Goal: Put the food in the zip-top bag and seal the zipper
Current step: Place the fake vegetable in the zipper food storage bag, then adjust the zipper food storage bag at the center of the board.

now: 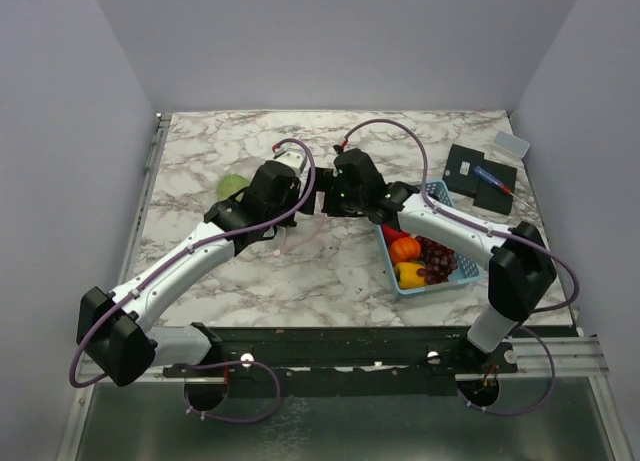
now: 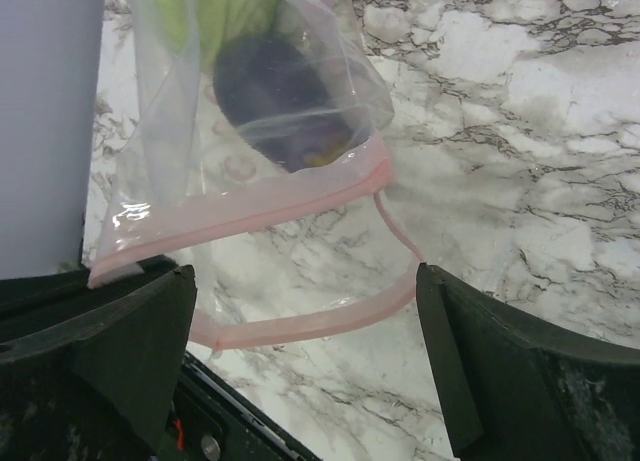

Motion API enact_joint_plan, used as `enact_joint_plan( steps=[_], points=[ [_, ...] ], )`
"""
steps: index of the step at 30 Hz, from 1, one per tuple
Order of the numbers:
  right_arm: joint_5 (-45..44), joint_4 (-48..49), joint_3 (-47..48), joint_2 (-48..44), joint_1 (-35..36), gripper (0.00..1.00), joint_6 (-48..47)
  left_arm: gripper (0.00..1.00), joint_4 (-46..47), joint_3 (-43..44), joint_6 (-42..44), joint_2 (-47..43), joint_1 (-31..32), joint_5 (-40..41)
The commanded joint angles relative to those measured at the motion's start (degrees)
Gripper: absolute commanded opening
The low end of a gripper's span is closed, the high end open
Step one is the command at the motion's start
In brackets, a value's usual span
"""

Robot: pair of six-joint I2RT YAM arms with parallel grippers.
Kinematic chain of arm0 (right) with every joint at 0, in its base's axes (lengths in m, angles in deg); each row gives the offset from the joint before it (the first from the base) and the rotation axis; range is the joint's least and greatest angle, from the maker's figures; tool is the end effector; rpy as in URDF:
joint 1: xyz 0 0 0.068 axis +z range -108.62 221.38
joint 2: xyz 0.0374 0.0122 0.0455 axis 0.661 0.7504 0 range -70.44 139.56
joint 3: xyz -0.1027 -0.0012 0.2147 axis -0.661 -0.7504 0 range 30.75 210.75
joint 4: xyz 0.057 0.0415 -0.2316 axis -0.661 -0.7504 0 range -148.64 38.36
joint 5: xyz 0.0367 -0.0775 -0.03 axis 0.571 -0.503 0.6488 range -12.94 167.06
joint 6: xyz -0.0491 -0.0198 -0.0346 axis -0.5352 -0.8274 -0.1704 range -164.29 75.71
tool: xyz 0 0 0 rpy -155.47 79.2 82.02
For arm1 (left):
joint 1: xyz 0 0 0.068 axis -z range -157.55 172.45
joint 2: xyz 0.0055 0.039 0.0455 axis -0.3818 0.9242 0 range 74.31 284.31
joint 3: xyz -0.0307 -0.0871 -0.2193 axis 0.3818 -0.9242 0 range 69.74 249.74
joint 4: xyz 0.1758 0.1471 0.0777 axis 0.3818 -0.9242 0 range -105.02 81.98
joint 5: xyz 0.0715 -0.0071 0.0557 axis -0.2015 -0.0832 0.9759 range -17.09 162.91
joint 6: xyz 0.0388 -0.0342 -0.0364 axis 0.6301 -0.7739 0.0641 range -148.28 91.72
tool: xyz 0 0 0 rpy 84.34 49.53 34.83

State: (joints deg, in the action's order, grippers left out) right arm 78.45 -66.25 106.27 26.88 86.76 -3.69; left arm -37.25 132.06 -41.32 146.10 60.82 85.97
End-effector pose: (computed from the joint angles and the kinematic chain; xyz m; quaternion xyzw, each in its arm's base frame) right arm 0.2646 0.2700 0.2392 -0.0427 0.8916 0.3153 0.3223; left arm 0.2221 -0.1616 0.2764 0.1484 0.8846 -0.0943 0.4320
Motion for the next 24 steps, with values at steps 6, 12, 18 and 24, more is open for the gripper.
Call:
enact_joint_plan(
  steps=[6, 12, 18, 24],
  points=[
    [1.86, 2.04, -8.25, -8.8, 0.32, 0.9, 2.96, 0.0, 0.53, -0.36, -0.13, 0.24, 0.2, -0.51],
    [1.84, 6.41, -15.36, -10.98, 0.33, 0.85, 6.88, 0.0, 0.49, -0.36, -0.09, 0.37, 0.15, -0.41],
    [3.24, 10.72, -17.91, -8.33, 0.4, 0.79, 11.47, 0.0, 0.4, -0.36, -0.07, 0.63, 0.21, -0.4],
    [3.64, 14.08, -18.4, -5.12, 0.41, 0.74, 15.56, 0.0, 0.32, -0.28, -0.05, 0.72, 0.17, -0.47]
  ],
)
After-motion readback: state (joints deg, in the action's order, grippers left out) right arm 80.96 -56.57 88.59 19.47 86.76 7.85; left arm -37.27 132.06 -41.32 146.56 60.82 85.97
